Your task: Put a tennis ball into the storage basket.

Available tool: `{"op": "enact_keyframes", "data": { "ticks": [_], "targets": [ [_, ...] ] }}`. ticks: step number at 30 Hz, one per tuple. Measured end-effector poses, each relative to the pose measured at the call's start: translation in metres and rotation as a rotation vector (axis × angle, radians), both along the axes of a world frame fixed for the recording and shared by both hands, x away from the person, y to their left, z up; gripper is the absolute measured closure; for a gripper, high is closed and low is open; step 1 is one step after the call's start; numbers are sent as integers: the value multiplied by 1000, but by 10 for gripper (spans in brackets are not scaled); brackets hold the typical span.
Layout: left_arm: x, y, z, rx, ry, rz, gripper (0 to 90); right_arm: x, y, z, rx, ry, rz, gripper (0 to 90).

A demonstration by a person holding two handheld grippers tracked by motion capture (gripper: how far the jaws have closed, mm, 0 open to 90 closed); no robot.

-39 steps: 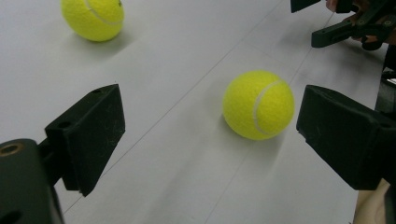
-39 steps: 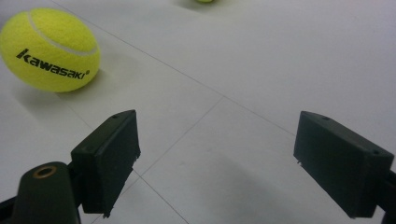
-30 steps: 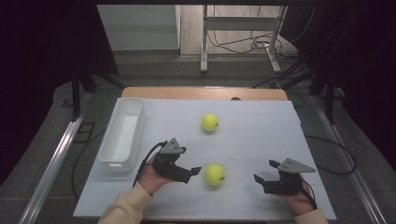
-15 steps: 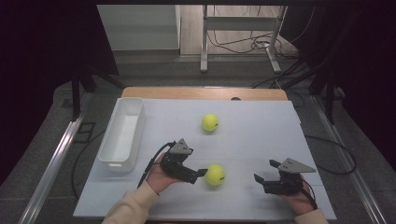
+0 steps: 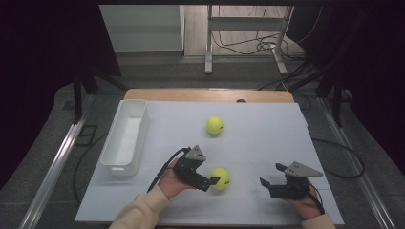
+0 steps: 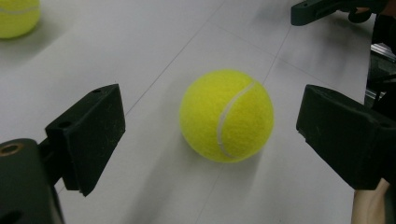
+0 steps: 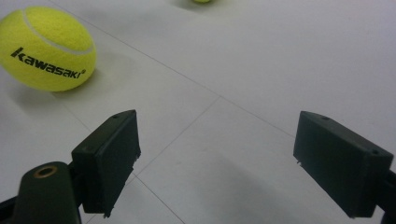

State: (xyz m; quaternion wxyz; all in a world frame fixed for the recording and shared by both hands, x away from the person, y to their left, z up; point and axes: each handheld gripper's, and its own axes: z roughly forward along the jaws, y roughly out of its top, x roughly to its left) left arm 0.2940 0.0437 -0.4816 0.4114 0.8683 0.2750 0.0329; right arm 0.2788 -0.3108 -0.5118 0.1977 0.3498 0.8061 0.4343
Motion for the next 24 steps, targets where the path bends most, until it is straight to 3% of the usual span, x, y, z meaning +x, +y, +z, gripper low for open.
{"op": "enact_keyframes", "data": {
  "ticks": [24],
  "targets": [
    [9, -32, -20, 71, 53, -64, 77, 0, 0, 0, -2, 0, -1, 152]
  ]
}}
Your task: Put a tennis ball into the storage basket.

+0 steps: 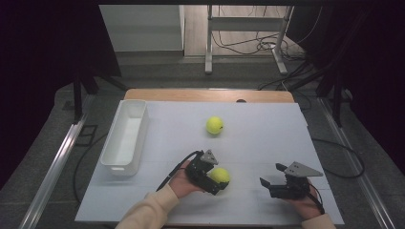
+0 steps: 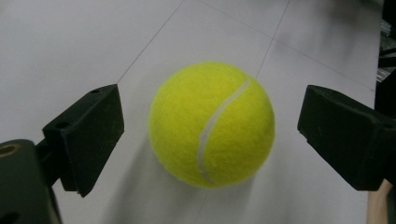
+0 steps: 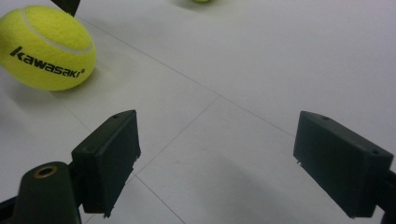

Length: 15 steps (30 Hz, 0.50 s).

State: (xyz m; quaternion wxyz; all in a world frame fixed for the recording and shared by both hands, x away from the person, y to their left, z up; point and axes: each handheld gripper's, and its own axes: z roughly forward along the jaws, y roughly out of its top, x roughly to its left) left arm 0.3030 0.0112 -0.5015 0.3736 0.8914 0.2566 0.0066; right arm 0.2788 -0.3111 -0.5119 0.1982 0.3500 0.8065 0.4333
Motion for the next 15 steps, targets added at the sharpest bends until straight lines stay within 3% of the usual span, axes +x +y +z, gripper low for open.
{"op": "enact_keyframes", "data": {
  "ticks": [8, 15],
  "targets": [
    [3, -6, -6, 40, 7, -14, 77, 0, 0, 0, -4, -2, 3, 152],
    [3, -9, -8, 39, 14, -8, 83, 0, 0, 0, -6, -3, 3, 152]
  ]
}}
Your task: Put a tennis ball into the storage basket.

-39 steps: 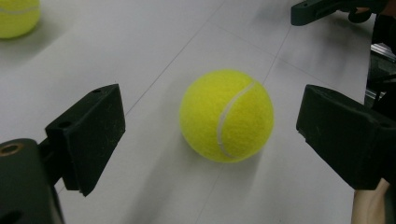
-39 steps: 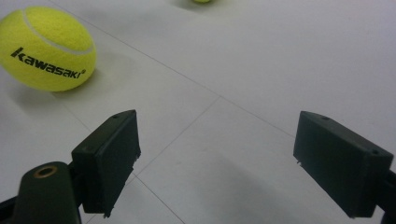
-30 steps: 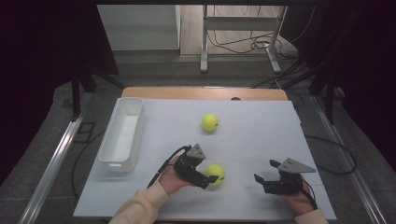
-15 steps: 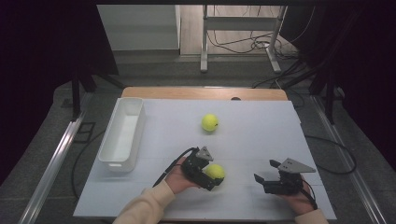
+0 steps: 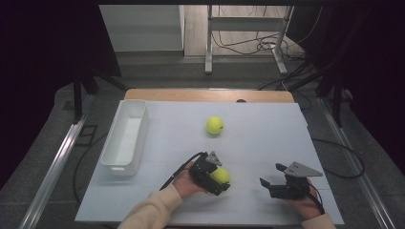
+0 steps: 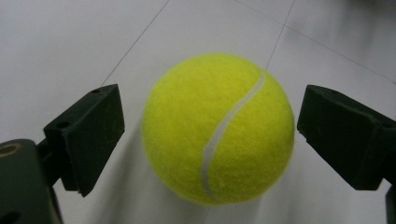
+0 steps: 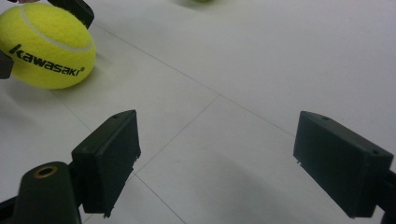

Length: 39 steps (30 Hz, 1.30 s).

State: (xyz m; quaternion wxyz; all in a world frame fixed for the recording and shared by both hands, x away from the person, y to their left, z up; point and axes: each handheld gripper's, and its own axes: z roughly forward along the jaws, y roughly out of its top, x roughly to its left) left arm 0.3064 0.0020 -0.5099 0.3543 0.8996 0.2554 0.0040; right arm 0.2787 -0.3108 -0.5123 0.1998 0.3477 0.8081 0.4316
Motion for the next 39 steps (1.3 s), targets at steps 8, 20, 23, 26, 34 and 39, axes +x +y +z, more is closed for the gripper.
{"op": "enact_keyframes", "data": {
  "ticks": [8, 20, 23, 26, 34, 39],
  "targets": [
    [1, -1, -2, 2, 3, 1, 100, 0, 0, 0, -1, 1, 1, 152],
    [0, 1, 0, -3, 2, -17, 251, 0, 0, 0, 1, -1, 1, 152],
    [-1, 1, 1, 9, -13, -16, 252, -1, 0, 1, -6, -2, -2, 153],
    [-1, 3, 3, 7, -18, -12, 253, 0, 0, 1, -6, -3, -2, 152],
    [-1, 11, 10, -19, -40, 3, 253, 0, -1, 1, -6, -3, -2, 153],
    [0, 16, 16, -41, -52, 11, 253, 0, 0, 0, -3, -3, 0, 153]
  ]
}}
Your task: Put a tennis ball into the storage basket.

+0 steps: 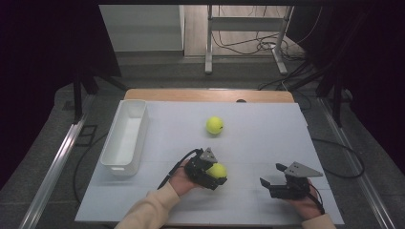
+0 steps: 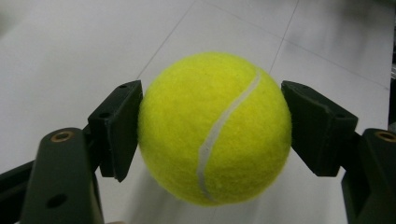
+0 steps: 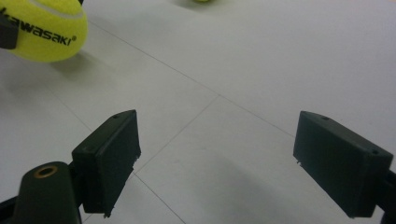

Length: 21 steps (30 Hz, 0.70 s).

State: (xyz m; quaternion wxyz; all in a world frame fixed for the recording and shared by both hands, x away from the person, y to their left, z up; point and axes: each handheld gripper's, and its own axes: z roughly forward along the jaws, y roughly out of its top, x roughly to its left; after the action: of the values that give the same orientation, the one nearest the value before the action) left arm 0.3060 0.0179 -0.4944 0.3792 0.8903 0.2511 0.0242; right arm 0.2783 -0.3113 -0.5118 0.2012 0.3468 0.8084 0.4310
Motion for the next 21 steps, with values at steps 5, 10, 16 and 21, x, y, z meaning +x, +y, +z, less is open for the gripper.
{"op": "enact_keyframes", "data": {
  "ticks": [5, 10, 16, 21],
  "targets": [
    [1, 6, 5, -21, -10, 15, 253, 0, 0, 0, 0, 0, 0, 153],
    [2, 12, 11, -48, -20, 33, 253, 0, 0, 0, 1, -3, 0, 153],
    [2, 18, 18, -75, -37, 54, 253, 0, 0, 0, 1, -5, 1, 153],
    [2, 22, 23, -82, -48, 58, 253, 0, 0, 0, 1, -6, 0, 153]
  ]
}}
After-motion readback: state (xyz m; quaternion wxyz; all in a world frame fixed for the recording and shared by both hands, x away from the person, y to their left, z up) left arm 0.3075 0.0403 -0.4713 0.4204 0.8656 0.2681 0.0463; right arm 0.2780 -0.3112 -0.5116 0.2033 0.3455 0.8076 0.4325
